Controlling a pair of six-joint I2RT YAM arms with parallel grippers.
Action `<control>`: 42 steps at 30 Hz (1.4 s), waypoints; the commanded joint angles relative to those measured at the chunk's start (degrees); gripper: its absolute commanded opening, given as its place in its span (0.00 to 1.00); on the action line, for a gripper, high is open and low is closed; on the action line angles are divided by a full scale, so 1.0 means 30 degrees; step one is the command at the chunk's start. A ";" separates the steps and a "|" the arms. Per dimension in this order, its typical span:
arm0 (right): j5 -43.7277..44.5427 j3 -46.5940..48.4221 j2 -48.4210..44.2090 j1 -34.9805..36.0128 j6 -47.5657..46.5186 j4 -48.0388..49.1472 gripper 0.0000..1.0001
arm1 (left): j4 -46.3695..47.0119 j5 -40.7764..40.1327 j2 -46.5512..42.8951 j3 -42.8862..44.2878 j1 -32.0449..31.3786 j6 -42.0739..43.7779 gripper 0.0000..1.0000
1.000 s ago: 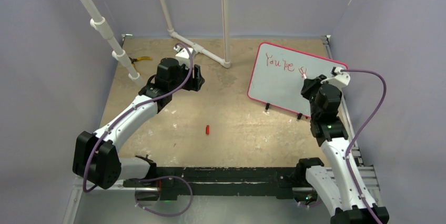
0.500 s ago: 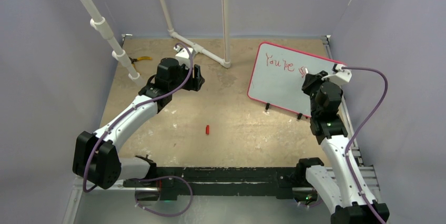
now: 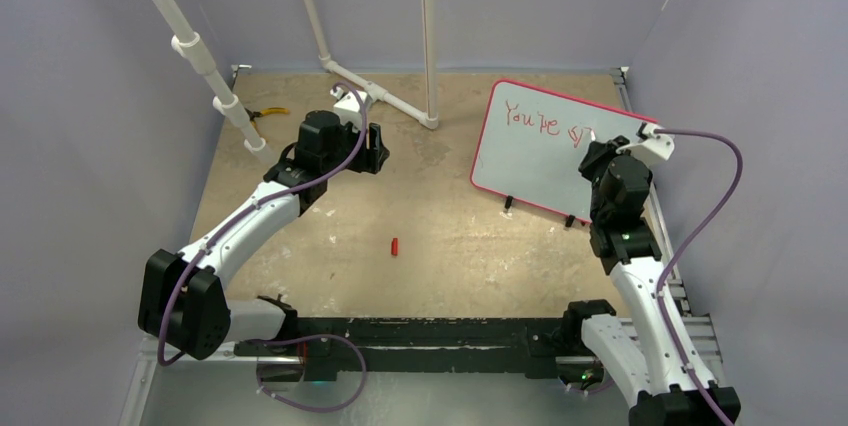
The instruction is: Write a sentence on the whiteboard
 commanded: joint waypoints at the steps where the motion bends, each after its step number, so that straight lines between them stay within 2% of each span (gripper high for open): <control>1: 0.0681 0.0674 -0.0148 -0.0098 0.0101 -0.0390 0.00 | 0.0653 0.0231 -0.0590 -0.0120 0.0115 -0.0232 0.57; 42: -0.1699 0.0143 0.0182 -0.0117 -0.0395 0.0720 0.00 | 0.0645 0.0116 -0.0716 -0.0117 0.0115 -0.0207 0.57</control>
